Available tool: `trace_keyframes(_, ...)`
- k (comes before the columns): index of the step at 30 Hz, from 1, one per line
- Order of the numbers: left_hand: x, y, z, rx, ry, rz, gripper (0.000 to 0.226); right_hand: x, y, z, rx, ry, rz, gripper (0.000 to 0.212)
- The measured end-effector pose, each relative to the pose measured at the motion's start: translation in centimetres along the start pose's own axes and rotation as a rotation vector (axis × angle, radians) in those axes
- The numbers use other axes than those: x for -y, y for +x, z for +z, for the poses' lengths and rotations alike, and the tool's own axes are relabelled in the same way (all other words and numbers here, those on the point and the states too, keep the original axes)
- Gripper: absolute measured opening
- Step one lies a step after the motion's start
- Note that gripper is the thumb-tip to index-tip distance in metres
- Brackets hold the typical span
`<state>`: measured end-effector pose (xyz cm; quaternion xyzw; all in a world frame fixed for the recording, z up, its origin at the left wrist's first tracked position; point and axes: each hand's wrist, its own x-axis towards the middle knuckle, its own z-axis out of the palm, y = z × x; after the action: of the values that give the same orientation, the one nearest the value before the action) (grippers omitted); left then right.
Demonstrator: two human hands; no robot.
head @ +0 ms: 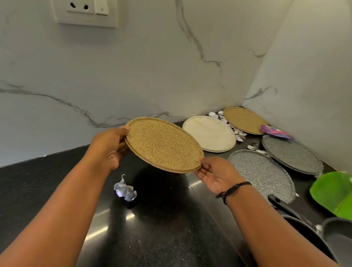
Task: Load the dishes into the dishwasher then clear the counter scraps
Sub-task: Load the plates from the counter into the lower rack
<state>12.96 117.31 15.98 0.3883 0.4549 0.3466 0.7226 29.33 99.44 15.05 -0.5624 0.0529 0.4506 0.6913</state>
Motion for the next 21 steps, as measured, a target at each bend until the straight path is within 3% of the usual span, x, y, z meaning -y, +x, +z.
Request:
trace_keyframes(6, -0.2, -8.2, 8.9, 0.315, -0.101, 0.04, 0.005, 4.9, -7.9, -8.2, -0.107, 0.038, -0.203, 0.007)
trace_keyframes(12, 4.7, -16.2, 16.5, 0.59, -0.052, -0.09, 0.014, 7.0, -15.7, -19.5, -0.331, 0.114, -0.378, 0.012)
trace_keyframes(21, 18.0, -35.6, 27.0, 1.062, 0.201, -0.357, 0.014, 0.6, -34.8, -41.3, -0.689, 0.392, -0.539, 0.005)
